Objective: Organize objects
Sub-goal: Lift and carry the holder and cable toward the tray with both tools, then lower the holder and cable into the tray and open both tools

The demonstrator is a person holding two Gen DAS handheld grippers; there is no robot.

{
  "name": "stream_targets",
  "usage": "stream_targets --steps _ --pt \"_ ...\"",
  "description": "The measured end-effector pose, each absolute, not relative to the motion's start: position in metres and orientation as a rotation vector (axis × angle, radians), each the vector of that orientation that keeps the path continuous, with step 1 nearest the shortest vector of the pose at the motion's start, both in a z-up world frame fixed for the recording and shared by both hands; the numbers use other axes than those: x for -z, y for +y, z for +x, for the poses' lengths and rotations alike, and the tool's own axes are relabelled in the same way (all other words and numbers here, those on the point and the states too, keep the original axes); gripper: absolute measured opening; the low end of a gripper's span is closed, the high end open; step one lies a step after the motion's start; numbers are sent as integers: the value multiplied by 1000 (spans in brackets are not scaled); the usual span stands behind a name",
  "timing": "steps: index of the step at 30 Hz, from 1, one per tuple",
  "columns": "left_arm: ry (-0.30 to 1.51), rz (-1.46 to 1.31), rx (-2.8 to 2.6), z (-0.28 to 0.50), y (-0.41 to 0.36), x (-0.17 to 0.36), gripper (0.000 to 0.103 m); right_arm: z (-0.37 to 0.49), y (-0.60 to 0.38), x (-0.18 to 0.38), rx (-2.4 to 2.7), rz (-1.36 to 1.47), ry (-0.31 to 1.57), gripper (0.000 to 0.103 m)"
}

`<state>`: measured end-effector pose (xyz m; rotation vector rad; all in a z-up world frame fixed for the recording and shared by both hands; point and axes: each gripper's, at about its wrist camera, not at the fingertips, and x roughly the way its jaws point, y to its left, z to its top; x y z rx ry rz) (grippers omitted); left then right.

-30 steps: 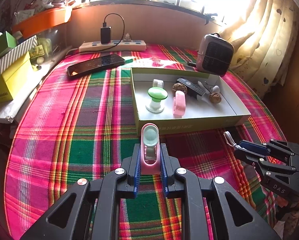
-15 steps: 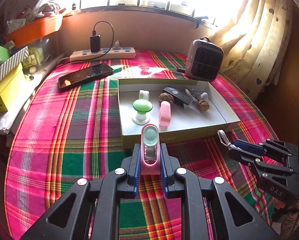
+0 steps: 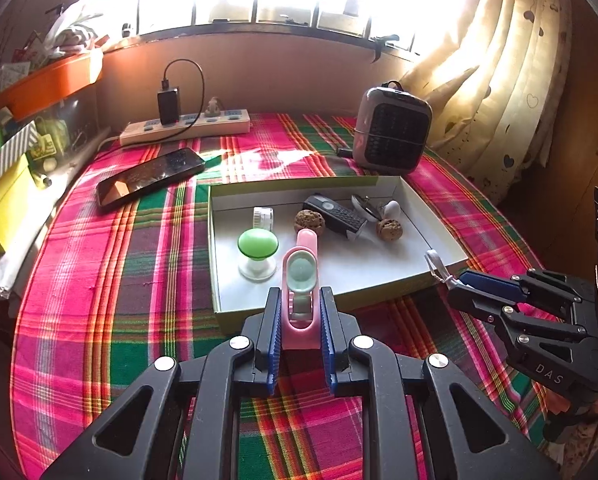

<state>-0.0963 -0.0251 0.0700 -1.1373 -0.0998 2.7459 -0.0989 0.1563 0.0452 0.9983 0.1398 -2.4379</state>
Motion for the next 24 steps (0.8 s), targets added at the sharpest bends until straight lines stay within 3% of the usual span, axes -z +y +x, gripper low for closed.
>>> stream_targets --steps 24 --pt "-59 -1167 -2672 -139 6 -59 16 -163 156 -50 2436 1032 106 21"
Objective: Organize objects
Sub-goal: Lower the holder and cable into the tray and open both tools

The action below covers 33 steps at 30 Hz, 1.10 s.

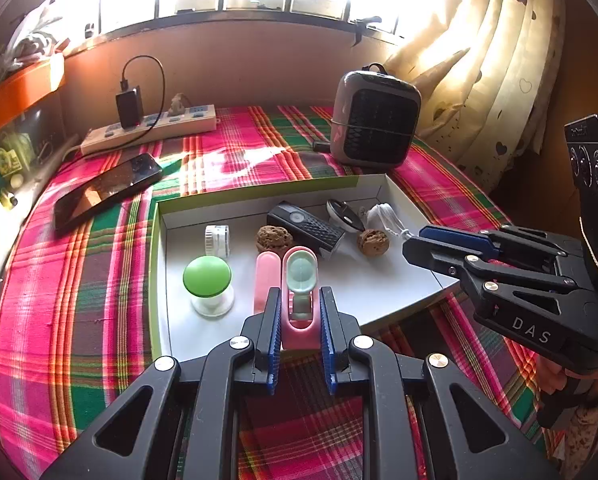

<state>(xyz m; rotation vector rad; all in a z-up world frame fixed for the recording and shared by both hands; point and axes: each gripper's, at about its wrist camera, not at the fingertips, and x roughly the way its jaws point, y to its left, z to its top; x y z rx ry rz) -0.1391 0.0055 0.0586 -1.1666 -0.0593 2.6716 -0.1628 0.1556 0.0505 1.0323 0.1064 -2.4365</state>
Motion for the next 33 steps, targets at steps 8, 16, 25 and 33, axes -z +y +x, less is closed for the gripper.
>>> stream_targets --steps 8,16,25,33 --pt "-65 -1182 -2635 -152 16 -51 16 -186 149 -53 2402 1049 106 21" --pt "-65 -1210 -2605 -164 27 -42 16 -205 139 -46 2356 1091 127 21" --pt "-60 -1243 -2589 -174 31 -32 16 -222 135 -36 2321 1135 122 21" --pt "-53 -1263 -2582 -180 33 -26 16 -230 133 -31 2319 1143 130 21"
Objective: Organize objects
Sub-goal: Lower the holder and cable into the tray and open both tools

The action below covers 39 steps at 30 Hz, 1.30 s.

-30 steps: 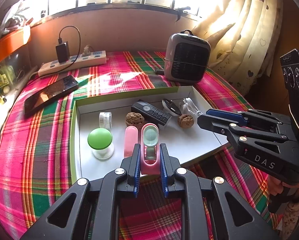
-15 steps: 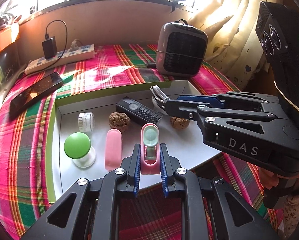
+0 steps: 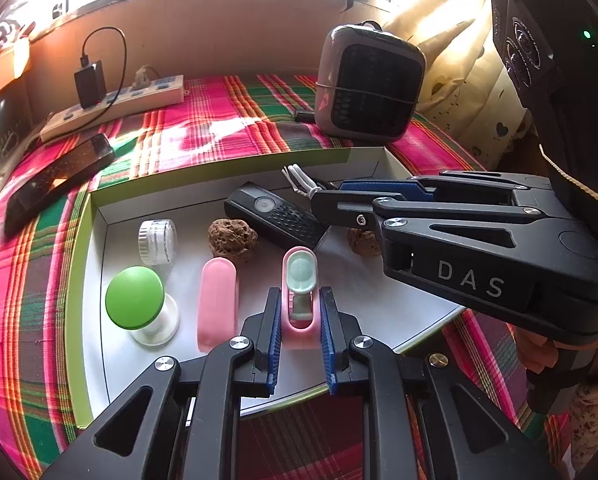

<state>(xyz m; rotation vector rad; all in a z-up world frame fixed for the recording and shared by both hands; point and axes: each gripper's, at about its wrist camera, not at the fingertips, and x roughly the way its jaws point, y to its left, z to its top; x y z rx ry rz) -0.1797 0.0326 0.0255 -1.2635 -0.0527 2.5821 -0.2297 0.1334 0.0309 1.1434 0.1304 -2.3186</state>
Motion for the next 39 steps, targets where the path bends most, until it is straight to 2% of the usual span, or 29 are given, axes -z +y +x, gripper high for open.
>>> stream_targets --steps 23,34,39 --pt "-81 -1297 -2558 -186 33 -20 17 -233 132 -26 2310 1152 105 21" --pt "-80 -1310 -2578 -185 30 -21 27 -230 135 -28 2315 1153 84 21" --pt "-71 -1310 -2586 -185 30 -22 28 -228 135 -29 2327 1154 84 21"
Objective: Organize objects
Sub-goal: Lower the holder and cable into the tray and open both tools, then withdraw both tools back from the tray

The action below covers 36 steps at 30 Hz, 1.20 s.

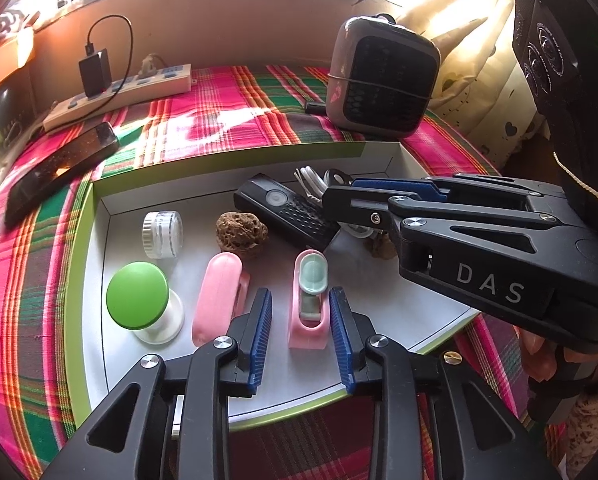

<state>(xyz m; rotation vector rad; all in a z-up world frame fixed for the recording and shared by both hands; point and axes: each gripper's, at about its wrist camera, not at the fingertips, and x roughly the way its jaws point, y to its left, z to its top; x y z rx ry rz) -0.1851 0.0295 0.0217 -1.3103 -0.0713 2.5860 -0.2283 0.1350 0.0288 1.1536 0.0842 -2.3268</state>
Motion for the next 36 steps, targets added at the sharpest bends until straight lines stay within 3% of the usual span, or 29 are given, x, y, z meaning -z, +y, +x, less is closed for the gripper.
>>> stream_targets --steps 8,19,24,36 --pt "-64 -1299 -2581 -180 31 -25 34 -224 137 -31 2340 1152 70 21" --pt "-47 -1272 -2624 -167 30 -35 36 -206 142 -42 2382 1123 54 23" --pt "-21 -1248 -2667 -157 28 -40 36 -192 146 -47 2417 1097 61 30" --pt "-22 -1205 -2753 -132 16 -51 36 -154 150 -54 2519 1056 100 35"
